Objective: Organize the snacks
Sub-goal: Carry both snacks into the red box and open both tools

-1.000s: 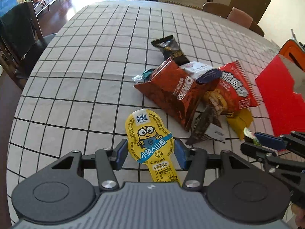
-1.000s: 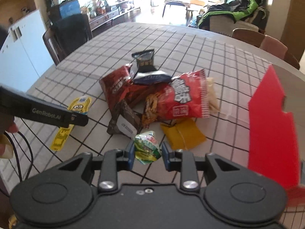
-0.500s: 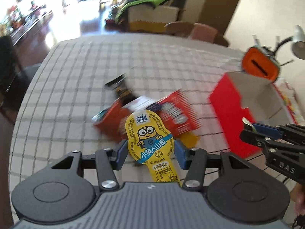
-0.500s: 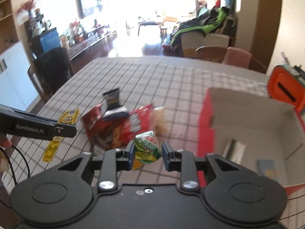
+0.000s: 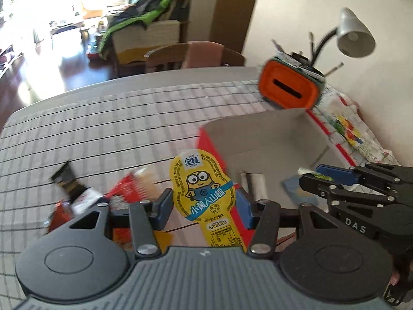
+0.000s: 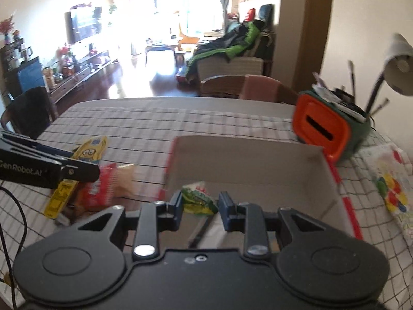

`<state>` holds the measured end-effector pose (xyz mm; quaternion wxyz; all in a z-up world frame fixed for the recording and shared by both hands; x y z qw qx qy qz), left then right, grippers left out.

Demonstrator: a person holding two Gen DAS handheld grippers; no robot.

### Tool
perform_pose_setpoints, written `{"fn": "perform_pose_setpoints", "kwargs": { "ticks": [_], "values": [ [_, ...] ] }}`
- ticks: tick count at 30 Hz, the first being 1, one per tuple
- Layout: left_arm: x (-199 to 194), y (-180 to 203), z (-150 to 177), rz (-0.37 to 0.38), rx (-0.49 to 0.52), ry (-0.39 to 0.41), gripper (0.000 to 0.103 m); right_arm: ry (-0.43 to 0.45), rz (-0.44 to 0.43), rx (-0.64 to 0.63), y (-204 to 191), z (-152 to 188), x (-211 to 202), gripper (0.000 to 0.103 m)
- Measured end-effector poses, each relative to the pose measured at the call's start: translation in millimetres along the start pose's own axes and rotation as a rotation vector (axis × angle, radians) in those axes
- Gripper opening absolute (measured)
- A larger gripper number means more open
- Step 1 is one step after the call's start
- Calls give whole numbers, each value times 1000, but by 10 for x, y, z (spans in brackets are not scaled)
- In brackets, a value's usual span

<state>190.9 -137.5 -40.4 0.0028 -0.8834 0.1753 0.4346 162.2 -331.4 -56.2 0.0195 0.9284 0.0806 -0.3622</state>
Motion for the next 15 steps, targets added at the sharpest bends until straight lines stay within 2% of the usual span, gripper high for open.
{"fn": "perform_pose_setpoints", "kwargs": {
  "ticks": [2,4,9,15],
  "values": [
    [108,165,-45,8,17,-10,51,-10,12,19,166,25,34,26],
    [239,324,-84,16,39,-25,51,-21,22,32,330,62,65,20],
    [571,674,-132,26,100,-78,51,-84,42,52,664,190,246,20],
    [1038,959,-161,13,147,-161,51,-117,51,86,910,324,375,20]
  ]
}}
Point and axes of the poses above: each gripper's, at about its wrist camera, not at the fingertips, and x roughly the way its jaws point, y to its right, z to its underside, the point moved 2 cm from there along x, roughly the way its jaws point
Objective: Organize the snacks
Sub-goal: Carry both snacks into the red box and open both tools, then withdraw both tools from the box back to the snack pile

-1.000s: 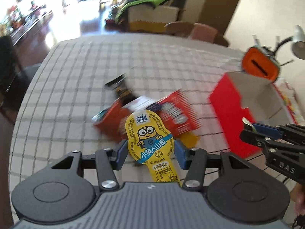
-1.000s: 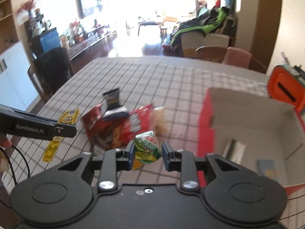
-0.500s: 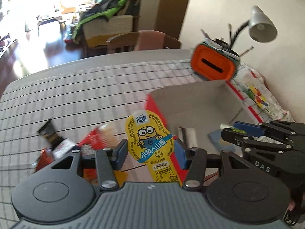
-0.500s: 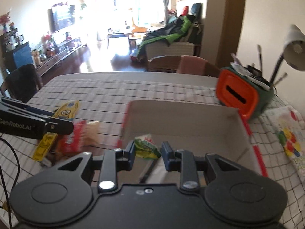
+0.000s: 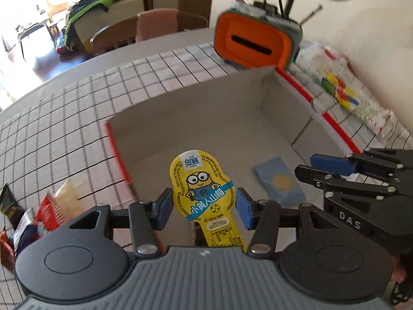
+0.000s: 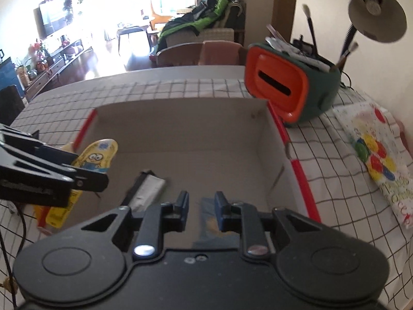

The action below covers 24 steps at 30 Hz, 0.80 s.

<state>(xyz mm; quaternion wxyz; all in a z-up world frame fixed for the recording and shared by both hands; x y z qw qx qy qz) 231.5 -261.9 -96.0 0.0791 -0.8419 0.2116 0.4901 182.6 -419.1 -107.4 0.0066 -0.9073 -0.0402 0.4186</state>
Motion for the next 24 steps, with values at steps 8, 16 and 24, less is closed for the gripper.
{"fn": "perform_pose_setpoints", "kwargs": {
  "ticks": [8,16,24],
  "values": [
    [293,140,-30,-35,27,-65,52,-43,-14,-1,82,62,112,25],
    [258,114,-35,-31,9,-49,56,-45,-38,17,107,28,63,29],
    [-59,-25,-11,-16,-36,27,59,-9,-62,29,-1,-41,-143,31]
  ]
}}
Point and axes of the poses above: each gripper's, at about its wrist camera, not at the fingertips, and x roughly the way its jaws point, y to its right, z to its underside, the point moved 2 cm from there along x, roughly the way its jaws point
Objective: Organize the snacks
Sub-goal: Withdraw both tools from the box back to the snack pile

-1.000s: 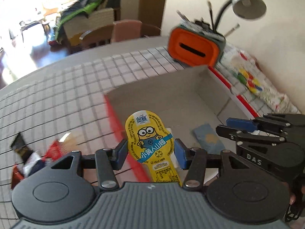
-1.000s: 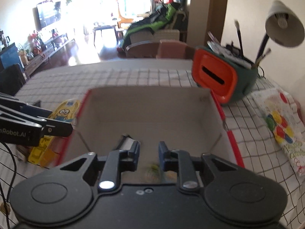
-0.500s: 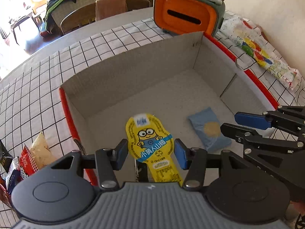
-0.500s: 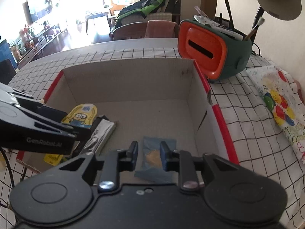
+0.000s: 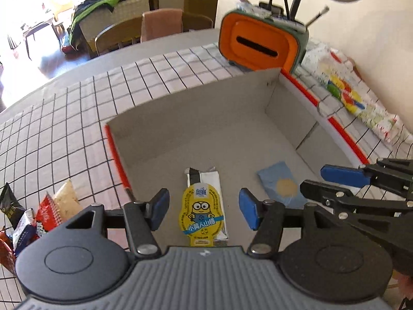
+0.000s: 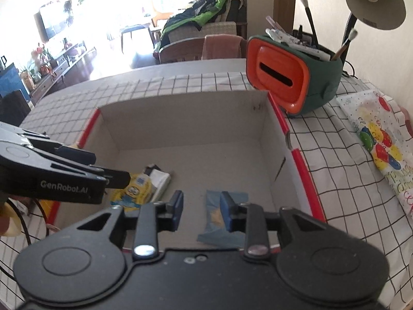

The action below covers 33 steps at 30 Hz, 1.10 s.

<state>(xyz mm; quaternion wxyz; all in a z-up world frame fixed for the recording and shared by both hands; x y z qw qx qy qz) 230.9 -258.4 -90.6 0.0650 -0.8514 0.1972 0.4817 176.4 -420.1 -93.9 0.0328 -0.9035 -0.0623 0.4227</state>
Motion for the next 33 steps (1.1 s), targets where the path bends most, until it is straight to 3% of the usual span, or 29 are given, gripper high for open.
{"fn": "perform_pose_setpoints", "kwargs": {
  "ticks": [12,19,33],
  "values": [
    [-616,-307,114,-13,-32,149,70,74,-38,-27,-422,-129,-321,40],
    [-928,-597,313,-48,-53,211,75,98,-80,-79,-814,-159,-390,55],
    [-1302,-1309,891,-133,-137,238,83,86,-154,-162,-1548,-135,-260,75]
  ]
}}
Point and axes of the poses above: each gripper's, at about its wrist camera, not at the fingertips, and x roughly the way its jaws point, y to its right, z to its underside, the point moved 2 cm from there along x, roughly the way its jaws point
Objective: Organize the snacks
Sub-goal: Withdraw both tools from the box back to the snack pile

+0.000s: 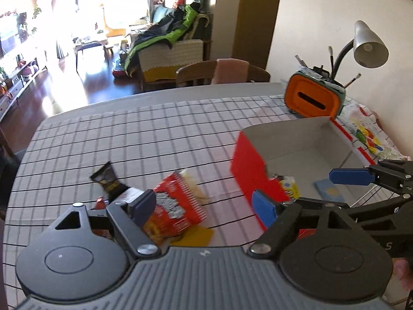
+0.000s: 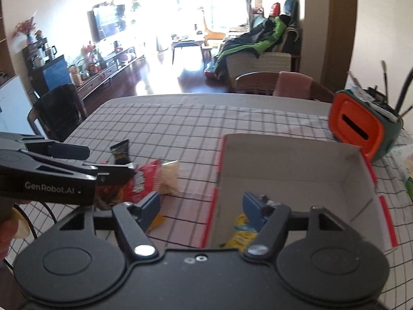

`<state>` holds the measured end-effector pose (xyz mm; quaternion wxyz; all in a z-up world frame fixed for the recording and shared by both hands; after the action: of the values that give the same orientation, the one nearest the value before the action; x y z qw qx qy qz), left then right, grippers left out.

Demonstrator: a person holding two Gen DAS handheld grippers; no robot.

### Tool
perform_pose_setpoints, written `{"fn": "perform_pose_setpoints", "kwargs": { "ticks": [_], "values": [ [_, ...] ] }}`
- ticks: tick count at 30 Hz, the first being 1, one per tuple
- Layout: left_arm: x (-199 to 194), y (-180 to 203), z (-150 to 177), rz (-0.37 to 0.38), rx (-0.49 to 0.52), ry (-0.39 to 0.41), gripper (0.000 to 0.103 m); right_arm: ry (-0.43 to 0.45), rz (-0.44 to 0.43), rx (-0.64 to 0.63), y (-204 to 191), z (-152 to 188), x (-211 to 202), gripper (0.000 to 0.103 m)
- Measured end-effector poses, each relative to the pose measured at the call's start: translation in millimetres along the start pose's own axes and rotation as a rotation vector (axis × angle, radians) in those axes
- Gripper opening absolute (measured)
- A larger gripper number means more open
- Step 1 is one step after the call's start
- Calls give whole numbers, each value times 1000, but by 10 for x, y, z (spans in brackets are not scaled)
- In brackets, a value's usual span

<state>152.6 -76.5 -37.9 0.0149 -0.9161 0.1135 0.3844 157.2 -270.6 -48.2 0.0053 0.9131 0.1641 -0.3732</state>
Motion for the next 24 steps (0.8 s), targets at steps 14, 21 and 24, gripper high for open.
{"fn": "perform_pose_setpoints", "kwargs": {
  "ticks": [14,21,24],
  "values": [
    [-38,-691,447,-57,-66,-33,93,-55,-92,-83,-539,207,317,97],
    [79,-944,639,-67,-124,-52,93,-87,-107,-143,-655,307,554,100],
    [163,-978,701,-66,-112,-68,93,-120,-97,-189,-708,351,679,101]
  ]
}}
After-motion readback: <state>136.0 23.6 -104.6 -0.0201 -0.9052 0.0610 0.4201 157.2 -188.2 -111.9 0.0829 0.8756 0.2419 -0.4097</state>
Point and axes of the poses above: each gripper's, at about its wrist camera, not at the fingertips, and x roughly the way its jaws point, y to its right, z to its underside, the point moved 2 cm from there along x, roughly the way its jaws point
